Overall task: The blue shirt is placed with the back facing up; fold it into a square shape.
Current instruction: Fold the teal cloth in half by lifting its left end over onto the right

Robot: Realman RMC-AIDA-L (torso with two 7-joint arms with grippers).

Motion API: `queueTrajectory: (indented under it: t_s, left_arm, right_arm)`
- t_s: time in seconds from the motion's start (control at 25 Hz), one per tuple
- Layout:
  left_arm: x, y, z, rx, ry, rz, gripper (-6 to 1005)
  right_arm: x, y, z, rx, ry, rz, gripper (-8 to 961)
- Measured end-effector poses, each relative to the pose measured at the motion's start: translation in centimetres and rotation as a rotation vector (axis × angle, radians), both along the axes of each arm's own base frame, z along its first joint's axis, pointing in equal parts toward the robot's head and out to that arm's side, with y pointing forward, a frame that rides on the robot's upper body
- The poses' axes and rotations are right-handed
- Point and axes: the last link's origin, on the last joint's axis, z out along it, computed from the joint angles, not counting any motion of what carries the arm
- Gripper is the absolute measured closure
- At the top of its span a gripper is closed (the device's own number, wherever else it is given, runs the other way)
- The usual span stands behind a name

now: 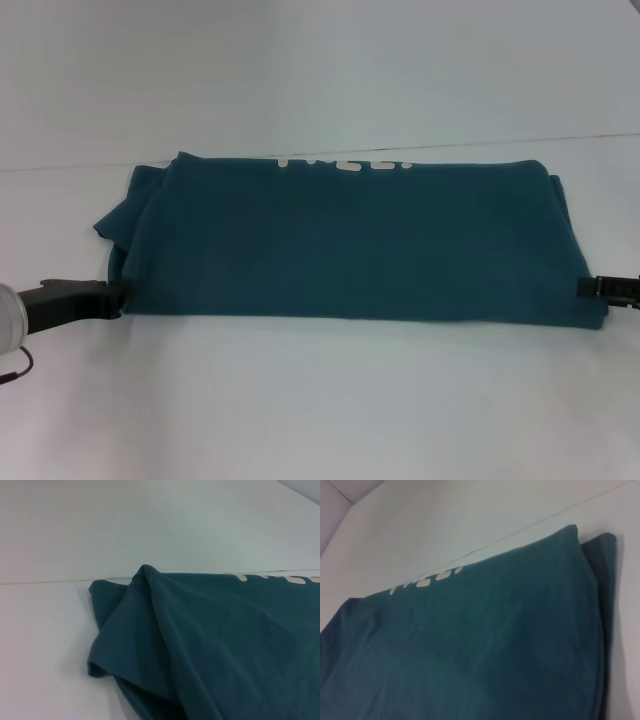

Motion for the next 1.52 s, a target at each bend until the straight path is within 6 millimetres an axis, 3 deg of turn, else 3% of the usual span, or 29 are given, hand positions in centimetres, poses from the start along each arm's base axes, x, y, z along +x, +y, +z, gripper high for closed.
queueTrajectory:
  t_s: [0.56,0.8,0.92,1.12,1.32,1.52]
  left_arm:
    - [0.2,0.3,0.1,0.004,0.004,-0.006,997]
    - [0.3,0.4,0.0,0.002,0.004,-0.008,996]
    - [0.3,0.3,0.0,0.002,0.005,-0.007,996]
    - [0.1,0.2,0.2,0.000,0.000,0.003,996]
    - [0.0,-0.5,0.2,-0.035,0.002,0.013,996]
    - [0.1,-1.4,0.7,-0.055,-0.028,0.018,996]
  right_arm:
    - [-0.2,0.2,-1.2,0.005,0.005,-0.010,222]
    - [-0.1,0.2,-1.5,0.001,0.008,-0.020,306]
    - [0.0,0.1,-1.5,0.004,0.005,-0.023,534]
    - [0.2,-0.1,-1.7,0.009,0.003,-0.020,772]
    - [0.1,-0.1,-1.7,0.016,-0.001,-0.008,951]
    - [0.2,-0.1,-1.4,0.028,-0.004,0.005,952]
